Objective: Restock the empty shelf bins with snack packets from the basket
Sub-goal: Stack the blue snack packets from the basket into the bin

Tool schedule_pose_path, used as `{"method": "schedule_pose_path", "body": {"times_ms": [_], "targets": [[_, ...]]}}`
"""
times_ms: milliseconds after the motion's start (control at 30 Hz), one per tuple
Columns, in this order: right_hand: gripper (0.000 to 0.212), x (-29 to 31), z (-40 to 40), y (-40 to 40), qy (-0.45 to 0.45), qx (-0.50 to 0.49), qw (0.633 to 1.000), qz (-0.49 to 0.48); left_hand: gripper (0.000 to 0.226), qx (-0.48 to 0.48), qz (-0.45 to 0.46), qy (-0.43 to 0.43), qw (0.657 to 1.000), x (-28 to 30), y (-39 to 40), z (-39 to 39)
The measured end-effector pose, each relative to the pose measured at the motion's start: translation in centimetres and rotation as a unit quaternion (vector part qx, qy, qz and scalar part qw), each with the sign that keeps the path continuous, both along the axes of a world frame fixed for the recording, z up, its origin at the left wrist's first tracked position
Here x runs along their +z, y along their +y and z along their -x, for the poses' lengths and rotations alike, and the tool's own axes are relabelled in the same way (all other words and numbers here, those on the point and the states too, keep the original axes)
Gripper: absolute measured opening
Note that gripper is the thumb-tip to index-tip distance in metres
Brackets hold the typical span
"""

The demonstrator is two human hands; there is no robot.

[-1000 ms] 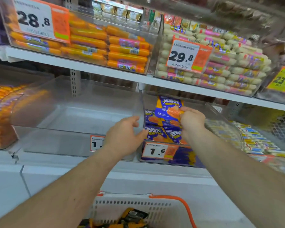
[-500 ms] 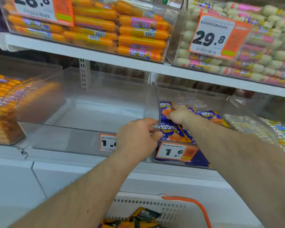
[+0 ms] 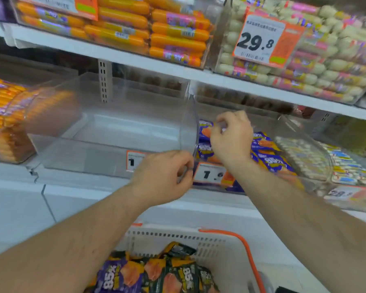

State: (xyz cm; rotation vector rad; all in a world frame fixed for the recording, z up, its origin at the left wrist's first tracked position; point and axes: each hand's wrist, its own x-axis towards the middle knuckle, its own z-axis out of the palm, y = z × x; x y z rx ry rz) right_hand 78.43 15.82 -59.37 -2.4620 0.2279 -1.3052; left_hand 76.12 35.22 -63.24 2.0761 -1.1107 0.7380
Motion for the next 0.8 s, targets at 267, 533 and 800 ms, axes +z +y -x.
{"method": "schedule_pose_path", "body": {"times_ms": [267,533,800], "targets": [[0.015,-15.4,10.2,7.9,0.136,0.167,0.972,-0.097,0.037,0.011,-0.489,0.300,0.819,-5.5,4.2,1.7],[0.021,-30.1,14.9,11.7,0.687,0.161,0.700,-0.115,0.036,0.019,-0.586,0.338,0.736,-8.9,6.9,1.9],[0.088,-33.4,18.2,13.9,0.697,0.147,0.699,0.065,0.036,0.016,-0.601,0.331,0.727,-9.6,7.1,2.2]]}}
